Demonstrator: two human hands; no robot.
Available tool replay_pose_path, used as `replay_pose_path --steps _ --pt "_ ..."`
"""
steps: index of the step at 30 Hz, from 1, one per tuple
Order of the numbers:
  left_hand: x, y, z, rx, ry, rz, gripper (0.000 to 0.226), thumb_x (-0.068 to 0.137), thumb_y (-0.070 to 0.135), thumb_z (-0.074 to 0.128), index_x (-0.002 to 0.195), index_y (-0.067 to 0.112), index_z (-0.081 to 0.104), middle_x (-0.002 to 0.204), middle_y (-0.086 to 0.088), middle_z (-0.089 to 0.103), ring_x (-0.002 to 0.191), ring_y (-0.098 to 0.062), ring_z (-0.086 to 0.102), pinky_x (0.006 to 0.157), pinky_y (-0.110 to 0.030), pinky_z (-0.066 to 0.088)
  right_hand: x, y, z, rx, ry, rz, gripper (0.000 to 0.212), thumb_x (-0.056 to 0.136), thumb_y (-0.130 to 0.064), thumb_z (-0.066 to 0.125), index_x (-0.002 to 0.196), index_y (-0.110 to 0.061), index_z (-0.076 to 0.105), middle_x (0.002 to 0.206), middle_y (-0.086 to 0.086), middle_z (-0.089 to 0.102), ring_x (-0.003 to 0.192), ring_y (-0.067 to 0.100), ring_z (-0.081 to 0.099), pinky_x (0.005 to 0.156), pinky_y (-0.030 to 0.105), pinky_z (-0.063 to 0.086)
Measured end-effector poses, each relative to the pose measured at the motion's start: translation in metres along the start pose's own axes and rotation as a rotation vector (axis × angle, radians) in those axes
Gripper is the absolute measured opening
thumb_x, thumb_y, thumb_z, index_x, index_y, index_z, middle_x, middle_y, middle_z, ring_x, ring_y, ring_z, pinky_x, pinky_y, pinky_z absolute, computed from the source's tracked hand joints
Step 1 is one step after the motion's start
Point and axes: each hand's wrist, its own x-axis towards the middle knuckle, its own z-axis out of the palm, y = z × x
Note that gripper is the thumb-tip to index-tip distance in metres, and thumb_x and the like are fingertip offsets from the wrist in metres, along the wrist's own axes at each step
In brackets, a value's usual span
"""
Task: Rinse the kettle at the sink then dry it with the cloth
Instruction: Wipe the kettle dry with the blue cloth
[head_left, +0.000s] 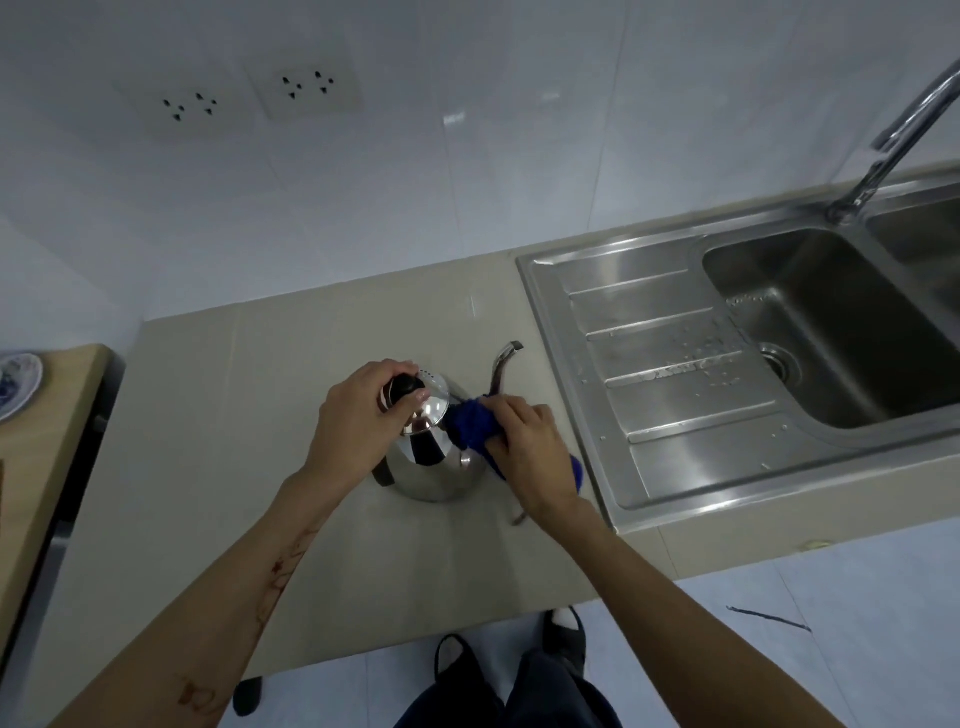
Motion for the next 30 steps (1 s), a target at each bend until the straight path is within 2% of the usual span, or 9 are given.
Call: replay_pose_path --steps 4,9,11,15,18,22,25,27,30 --pt "-0.001 -0.001 -0.001 -0.024 -0.013 -0.005 0.031 0.086 0.028 0.070 0.116 0.020 0.067 0.117 0.006 0.069 0.097 -0.009 0.059 0.085 -0.021 0.043 0.024 -0.012 -0.039 -0.348 0.321 -0.393 0.047 0.083 -0.011 0.064 0.129 -0.013 0.062 0.133 0.005 0.063 0.114 0.032 0.048 0.088 0.041 0.048" --pt "0.001 -0.001 -0.003 -0.043 -0.047 -0.002 0.031 0.087 0.027 0.070 0.117 0.020 0.067 0.119 0.005 0.068 0.102 -0.010 0.059 0.089 -0.021 0.043 0.054 0.013 -0.041 -0.944 -0.193 -0.638 0.060 0.070 -0.014 0.082 0.127 -0.017 0.062 0.135 0.001 0.060 0.135 0.027 0.046 0.094 0.039 0.046" --pt "0.002 -0.002 -0.004 -0.046 -0.053 -0.009 0.031 0.086 0.026 0.071 0.116 0.020 0.067 0.118 0.005 0.068 0.101 -0.009 0.059 0.088 -0.019 0.042 0.052 0.011 -0.035 -0.995 -0.266 -0.579 0.063 0.067 -0.011 0.083 0.126 -0.017 0.062 0.135 0.001 0.059 0.136 0.025 0.045 0.095 0.039 0.047" --pt "0.002 -0.003 -0.004 -0.062 -0.050 -0.007 0.032 0.085 0.026 0.072 0.116 0.018 0.068 0.118 0.005 0.069 0.100 -0.011 0.061 0.089 -0.018 0.044 0.060 0.007 -0.041 -1.074 -0.283 -0.733 0.055 0.071 -0.010 0.080 0.122 -0.019 0.065 0.134 -0.001 0.059 0.137 0.026 0.043 0.097 0.038 0.045" --pt "0.003 -0.003 -0.004 -0.096 -0.044 -0.019 0.033 0.085 0.025 0.072 0.116 0.018 0.068 0.118 0.004 0.069 0.104 -0.012 0.062 0.091 -0.020 0.045 0.065 0.016 -0.043 -0.925 -0.159 -0.649 0.051 0.070 -0.007 0.076 0.119 -0.019 0.067 0.131 -0.001 0.063 0.134 0.026 0.049 0.092 0.038 0.046" --pt "0.003 -0.002 -0.004 -0.096 -0.039 -0.013 0.031 0.085 0.024 0.073 0.115 0.018 0.068 0.117 0.004 0.069 0.103 -0.013 0.062 0.087 -0.018 0.043 0.057 0.018 -0.021 -0.928 -0.238 -0.728 0.041 0.068 -0.006 0.079 0.107 -0.016 0.070 0.120 -0.001 0.066 0.131 0.026 0.051 0.083 0.034 0.048" --pt "0.003 -0.003 -0.003 -0.111 -0.036 -0.021 0.031 0.084 0.024 0.073 0.115 0.017 0.068 0.118 0.004 0.069 0.105 -0.012 0.062 0.088 -0.013 0.042 0.065 0.023 -0.035 -0.713 0.021 -0.712 0.046 0.076 -0.006 0.062 0.121 -0.015 0.067 0.130 0.000 0.065 0.132 0.026 0.049 0.086 0.039 0.047" --pt "0.003 -0.004 -0.002 -0.116 -0.020 -0.021 0.031 0.084 0.024 0.073 0.114 0.018 0.069 0.118 0.005 0.069 0.105 -0.009 0.062 0.087 -0.008 0.040 0.062 0.022 -0.039 -0.370 0.284 -0.485 0.044 0.082 -0.008 0.061 0.125 -0.013 0.065 0.132 0.000 0.063 0.129 0.024 0.046 0.093 0.042 0.043" --pt "0.003 -0.005 -0.001 -0.119 -0.012 -0.020 0.029 0.084 0.024 0.074 0.112 0.019 0.069 0.117 0.008 0.069 0.102 -0.007 0.061 0.089 -0.012 0.043 0.046 0.001 -0.022 0.454 0.523 0.269 0.042 0.078 -0.001 0.056 0.118 -0.013 0.064 0.110 -0.008 0.064 0.101 0.013 0.055 0.091 0.032 0.044"
